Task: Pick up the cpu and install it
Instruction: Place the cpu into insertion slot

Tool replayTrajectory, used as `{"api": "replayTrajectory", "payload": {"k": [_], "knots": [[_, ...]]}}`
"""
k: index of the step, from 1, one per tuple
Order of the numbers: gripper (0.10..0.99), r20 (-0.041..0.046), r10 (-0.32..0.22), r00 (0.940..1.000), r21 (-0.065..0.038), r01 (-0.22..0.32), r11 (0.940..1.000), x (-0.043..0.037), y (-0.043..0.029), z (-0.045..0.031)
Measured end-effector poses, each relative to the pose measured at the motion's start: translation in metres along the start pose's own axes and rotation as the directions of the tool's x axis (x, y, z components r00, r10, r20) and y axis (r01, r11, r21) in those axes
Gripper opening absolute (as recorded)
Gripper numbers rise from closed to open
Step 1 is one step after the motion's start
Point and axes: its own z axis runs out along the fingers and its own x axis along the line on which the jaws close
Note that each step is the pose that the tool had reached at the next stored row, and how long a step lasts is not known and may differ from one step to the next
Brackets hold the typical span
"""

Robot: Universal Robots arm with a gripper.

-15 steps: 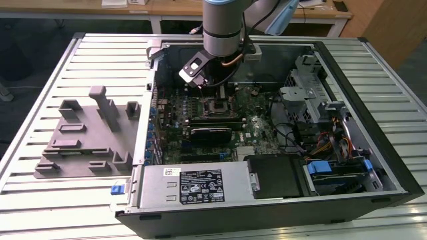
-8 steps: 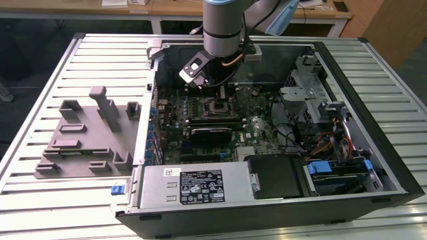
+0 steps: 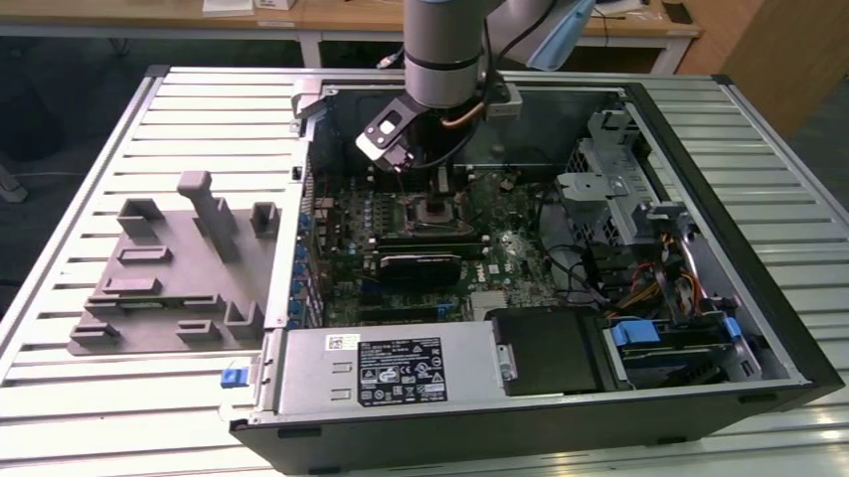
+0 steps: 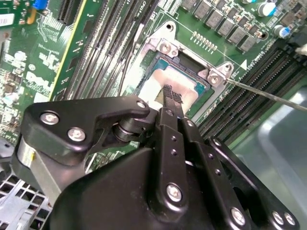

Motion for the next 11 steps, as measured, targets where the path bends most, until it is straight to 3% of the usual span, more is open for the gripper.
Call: {"api": "replayTrajectory", "payload": {"k": [11], "knots": [[0.106,0.0003,0.000,1.0000,-0.004,0.000,1.0000,-0.0015,0.0012,-0.0344]]}}
